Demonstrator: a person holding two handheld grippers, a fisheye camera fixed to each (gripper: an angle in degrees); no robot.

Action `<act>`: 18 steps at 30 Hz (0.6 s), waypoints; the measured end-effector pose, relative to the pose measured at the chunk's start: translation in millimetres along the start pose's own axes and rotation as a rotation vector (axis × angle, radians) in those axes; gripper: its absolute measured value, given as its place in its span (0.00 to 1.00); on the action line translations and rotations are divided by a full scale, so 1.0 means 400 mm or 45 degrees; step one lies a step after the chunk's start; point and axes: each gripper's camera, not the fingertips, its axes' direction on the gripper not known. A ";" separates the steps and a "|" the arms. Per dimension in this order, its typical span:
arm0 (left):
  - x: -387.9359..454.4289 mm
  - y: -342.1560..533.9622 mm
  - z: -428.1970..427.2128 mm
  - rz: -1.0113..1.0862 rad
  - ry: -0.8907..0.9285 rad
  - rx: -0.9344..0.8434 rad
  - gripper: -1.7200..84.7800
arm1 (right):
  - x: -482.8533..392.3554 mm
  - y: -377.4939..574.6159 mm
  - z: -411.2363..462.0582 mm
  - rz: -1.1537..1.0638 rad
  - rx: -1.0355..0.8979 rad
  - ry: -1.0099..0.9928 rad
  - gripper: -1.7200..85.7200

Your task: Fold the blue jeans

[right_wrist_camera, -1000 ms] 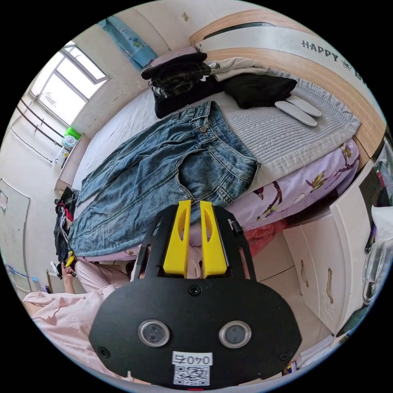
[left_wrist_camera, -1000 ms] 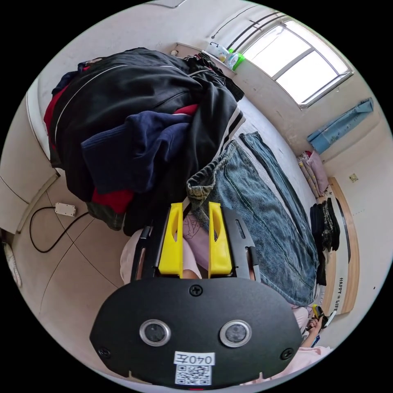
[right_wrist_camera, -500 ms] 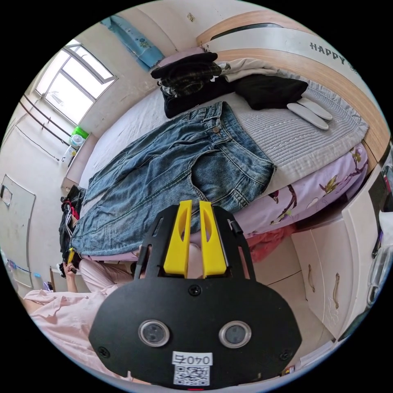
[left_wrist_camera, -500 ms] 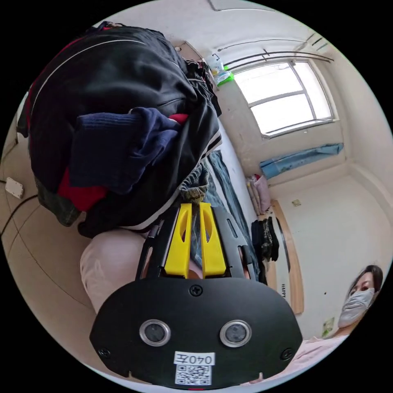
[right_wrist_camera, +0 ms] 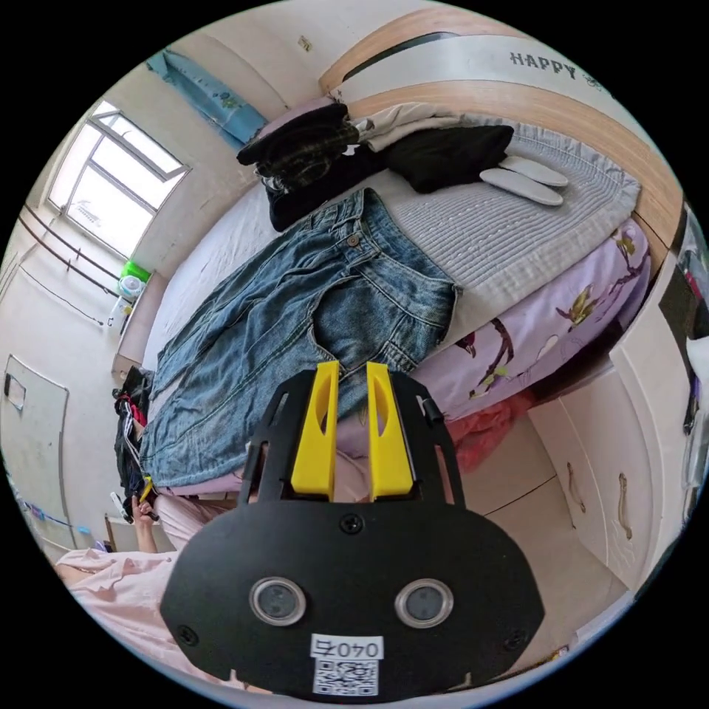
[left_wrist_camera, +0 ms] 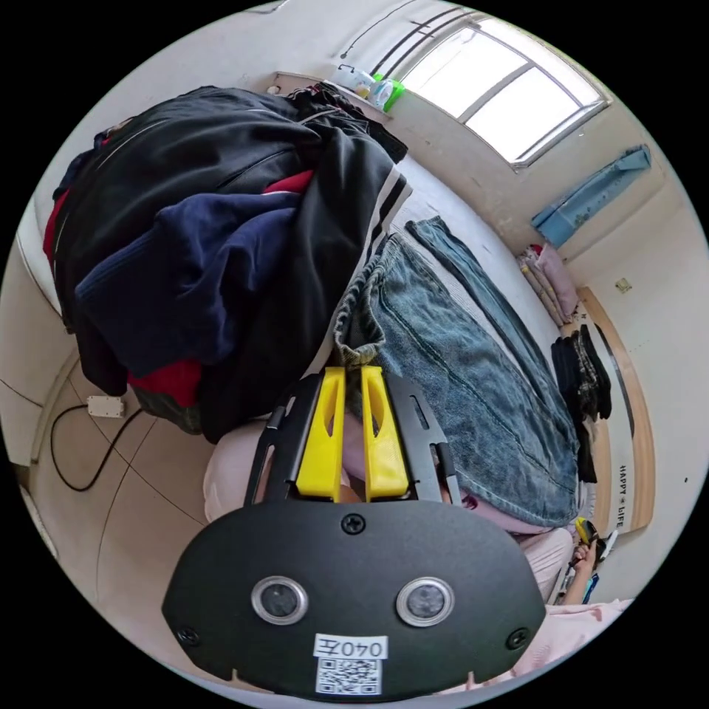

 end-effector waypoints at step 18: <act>0.223 -0.053 0.059 0.304 -0.334 -0.156 0.01 | 0.236 0.024 0.091 0.499 0.122 -0.254 0.09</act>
